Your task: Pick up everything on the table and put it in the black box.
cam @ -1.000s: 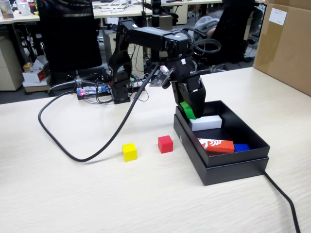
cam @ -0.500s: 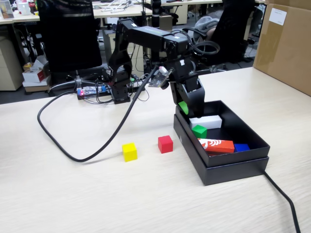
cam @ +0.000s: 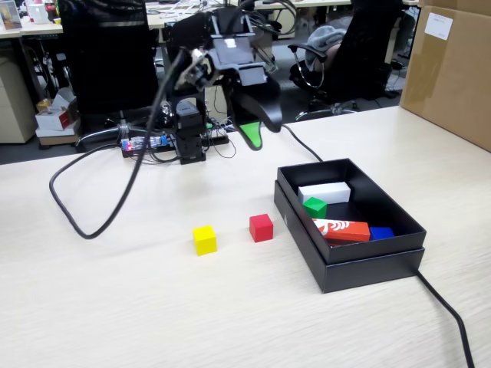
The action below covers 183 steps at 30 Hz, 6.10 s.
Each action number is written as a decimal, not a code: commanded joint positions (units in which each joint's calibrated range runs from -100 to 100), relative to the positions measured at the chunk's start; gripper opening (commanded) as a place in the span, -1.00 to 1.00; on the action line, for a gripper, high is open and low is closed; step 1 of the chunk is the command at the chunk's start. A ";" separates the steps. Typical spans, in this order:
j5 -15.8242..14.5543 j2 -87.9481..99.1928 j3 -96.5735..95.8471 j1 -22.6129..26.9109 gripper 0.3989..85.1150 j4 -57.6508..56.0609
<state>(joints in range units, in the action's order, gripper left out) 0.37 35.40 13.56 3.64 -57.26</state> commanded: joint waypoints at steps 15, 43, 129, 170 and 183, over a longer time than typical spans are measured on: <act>4.84 -1.38 -23.71 -7.72 0.14 2.10; 4.64 -26.74 -18.81 -8.45 0.05 18.86; -6.01 -40.28 13.92 13.28 -0.56 11.86; -6.59 -5.28 -10.20 3.52 0.13 2.10; -7.81 -10.79 -17.00 2.78 0.13 4.86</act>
<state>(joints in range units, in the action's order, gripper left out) -7.16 25.31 -5.16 7.06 -54.86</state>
